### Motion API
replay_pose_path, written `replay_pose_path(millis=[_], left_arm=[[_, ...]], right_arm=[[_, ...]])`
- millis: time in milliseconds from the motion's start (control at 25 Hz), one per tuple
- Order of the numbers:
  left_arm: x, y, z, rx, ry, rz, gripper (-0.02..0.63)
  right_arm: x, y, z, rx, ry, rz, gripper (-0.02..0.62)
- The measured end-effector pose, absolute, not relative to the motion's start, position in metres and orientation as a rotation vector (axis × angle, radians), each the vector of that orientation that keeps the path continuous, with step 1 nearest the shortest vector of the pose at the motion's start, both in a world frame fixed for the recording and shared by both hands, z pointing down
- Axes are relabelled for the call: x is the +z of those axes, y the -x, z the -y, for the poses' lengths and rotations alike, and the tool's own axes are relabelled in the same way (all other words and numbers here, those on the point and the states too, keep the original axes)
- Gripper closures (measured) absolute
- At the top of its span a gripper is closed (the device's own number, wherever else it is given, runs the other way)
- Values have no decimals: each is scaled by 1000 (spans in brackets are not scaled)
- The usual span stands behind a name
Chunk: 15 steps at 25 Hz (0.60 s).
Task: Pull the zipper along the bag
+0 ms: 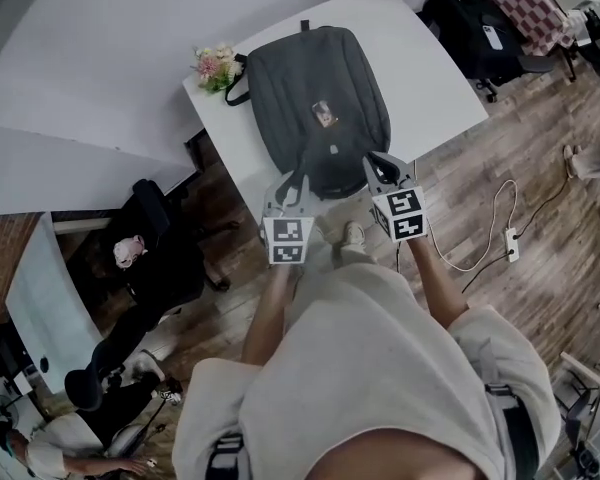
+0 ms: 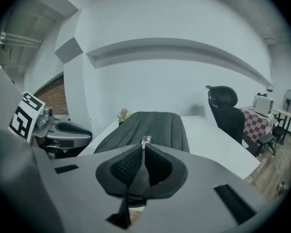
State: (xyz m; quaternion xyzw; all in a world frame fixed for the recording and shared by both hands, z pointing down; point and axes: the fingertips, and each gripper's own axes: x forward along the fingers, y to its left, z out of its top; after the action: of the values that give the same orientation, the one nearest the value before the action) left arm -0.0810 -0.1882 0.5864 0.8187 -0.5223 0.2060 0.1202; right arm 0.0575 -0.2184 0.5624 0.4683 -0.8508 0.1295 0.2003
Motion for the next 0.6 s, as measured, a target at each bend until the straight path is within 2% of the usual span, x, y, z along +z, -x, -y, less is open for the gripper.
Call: replay_pose_path(millis=[200,600], left_arm=[[546,95,213,483,-2417,1609,577],[500,99,244,426,-2477,1681,581]], right_arm=[[529,-72,234,307,-1438,2404,581],[473,-91,258,186,-1576,2441,581]])
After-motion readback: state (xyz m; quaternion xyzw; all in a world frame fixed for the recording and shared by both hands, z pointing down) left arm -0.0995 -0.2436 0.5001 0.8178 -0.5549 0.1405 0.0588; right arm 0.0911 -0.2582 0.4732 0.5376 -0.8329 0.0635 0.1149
